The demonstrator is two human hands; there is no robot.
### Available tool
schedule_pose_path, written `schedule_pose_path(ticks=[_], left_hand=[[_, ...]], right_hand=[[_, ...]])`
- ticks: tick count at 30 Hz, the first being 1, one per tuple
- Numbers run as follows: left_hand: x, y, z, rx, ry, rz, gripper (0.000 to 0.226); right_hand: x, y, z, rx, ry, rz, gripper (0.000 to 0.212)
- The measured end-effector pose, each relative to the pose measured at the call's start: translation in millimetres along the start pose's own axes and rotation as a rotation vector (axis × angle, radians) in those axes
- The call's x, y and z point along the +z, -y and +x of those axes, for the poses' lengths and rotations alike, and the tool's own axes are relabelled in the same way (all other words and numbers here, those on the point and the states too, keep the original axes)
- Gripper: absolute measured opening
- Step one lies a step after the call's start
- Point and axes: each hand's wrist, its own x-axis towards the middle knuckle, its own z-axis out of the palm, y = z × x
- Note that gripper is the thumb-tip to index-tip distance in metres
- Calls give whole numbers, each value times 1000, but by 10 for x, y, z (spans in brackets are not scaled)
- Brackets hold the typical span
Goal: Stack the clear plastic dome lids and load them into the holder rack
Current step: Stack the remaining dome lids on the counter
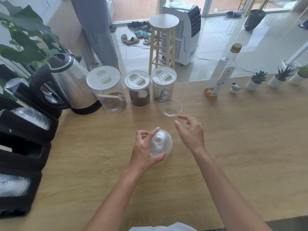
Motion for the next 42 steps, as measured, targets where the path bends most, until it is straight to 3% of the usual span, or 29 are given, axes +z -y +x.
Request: schedule_pose_path(ticks=[5, 11, 17, 23, 29, 33, 36, 39, 42], left_hand=[[-7, -60, 98, -29, 50, 11, 95], [-46, -48, 92, 15, 92, 7, 99], [-142, -82, 39, 21, 71, -41, 116], [-331, -183, 57, 45, -88, -105, 104], [-552, -407, 227, 126, -173, -188, 103], [-566, -422, 260, 187, -188, -188, 100], [-528, -356, 202, 164, -151, -125, 99], [-465, -241, 146, 89, -48, -32, 99], [-348, -125, 113, -11, 64, 3, 99]], right_hand=[[213, -41, 462, -112, 108, -431, 47], [352, -227, 584, -202, -10, -524, 17], [243, -242, 370, -234, -104, -421, 12], [-54, 12, 108, -193, -84, -68, 16], [-385, 540, -199, -2, 145, 621, 24], [-429, 566, -306, 123, 306, 865, 36], [-386, 456, -361, 197, 289, 807, 35], [-283, 346, -430, 257, 226, 553, 23], [-129, 205, -467, 346, 237, 330, 35]])
